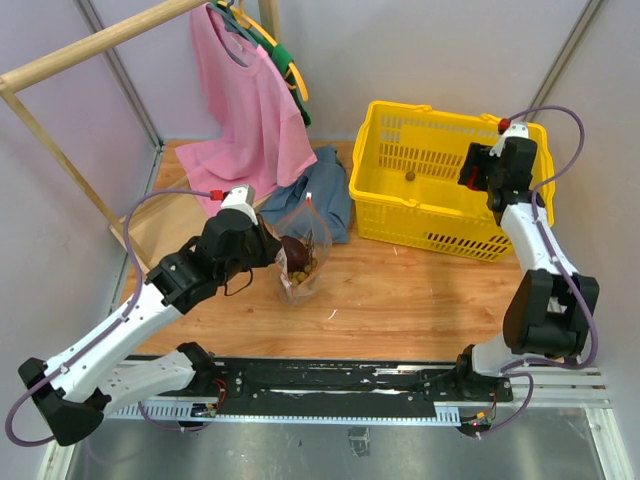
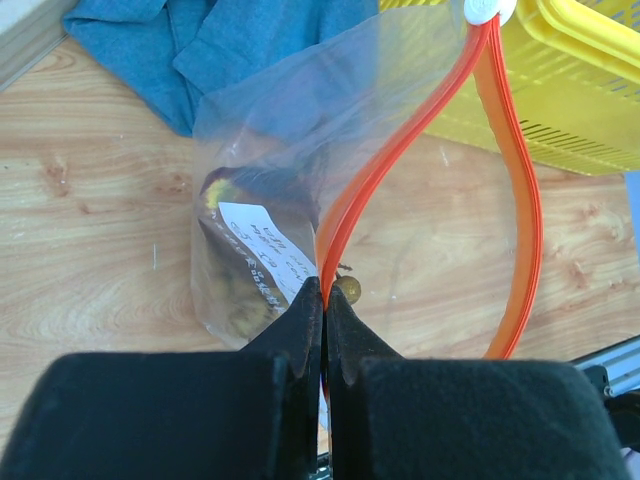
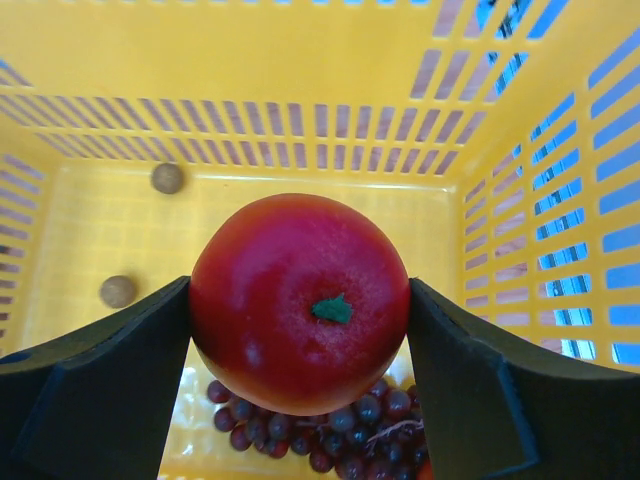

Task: Place the food in the zip-top bag and seal the zipper
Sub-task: Pick up the fake fruit from the bin, then place the fake fruit in the zipper food storage bag.

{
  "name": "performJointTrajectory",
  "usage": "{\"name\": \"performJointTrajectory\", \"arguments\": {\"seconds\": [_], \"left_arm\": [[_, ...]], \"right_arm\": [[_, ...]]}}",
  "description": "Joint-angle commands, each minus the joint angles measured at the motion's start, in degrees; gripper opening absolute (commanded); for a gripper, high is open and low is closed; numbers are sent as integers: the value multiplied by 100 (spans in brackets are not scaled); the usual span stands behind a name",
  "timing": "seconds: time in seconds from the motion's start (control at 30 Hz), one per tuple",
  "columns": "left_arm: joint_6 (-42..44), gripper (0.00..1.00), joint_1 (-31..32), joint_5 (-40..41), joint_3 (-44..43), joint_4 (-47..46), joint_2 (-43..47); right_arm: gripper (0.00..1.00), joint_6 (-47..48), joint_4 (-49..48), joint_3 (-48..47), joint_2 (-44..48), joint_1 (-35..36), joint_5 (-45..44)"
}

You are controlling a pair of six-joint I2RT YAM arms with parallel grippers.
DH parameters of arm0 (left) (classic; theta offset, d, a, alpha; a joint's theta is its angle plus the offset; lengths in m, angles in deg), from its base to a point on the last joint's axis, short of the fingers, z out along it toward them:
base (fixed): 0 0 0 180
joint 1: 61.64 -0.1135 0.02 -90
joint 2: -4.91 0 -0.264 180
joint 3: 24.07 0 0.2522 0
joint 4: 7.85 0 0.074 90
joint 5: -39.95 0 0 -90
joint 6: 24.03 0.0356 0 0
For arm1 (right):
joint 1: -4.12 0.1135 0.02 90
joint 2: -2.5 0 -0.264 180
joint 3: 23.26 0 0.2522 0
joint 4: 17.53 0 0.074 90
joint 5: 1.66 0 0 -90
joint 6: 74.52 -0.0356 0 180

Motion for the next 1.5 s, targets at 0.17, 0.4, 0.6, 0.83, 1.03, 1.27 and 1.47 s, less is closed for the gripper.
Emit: {"name": "performJointTrajectory", "arguments": {"seconds": [0.17, 0.4, 0.6, 0.83, 1.03, 1.27, 1.47], "left_arm": [[39, 0, -40, 100, -221, -245, -151], [-28, 0, -49, 106, -270, -278, -209], [-53, 0, -55, 74, -313, -303, -306], [-101, 0, -58, 21, -357, -322, -334], [-127, 0, -57, -15, -354, -325, -325], [-169, 0, -62, -90, -289, -347, -228], [-194, 0, -62, -83, -244, -317, -117]], "right_arm": [[42, -213, 169, 337, 1563, 819, 278], [42, -142, 309, 365, 2394, 1784, 721], [42, -39, 44, 502, 2805, 2976, 1228], [43, 196, -501, 758, 2813, 4613, 1287], [46, 520, -723, 735, 2451, 5563, 1530], [52, 779, -615, 734, 1790, 5910, 1373], [72, 852, -589, 725, 1395, 5910, 1083]]}}
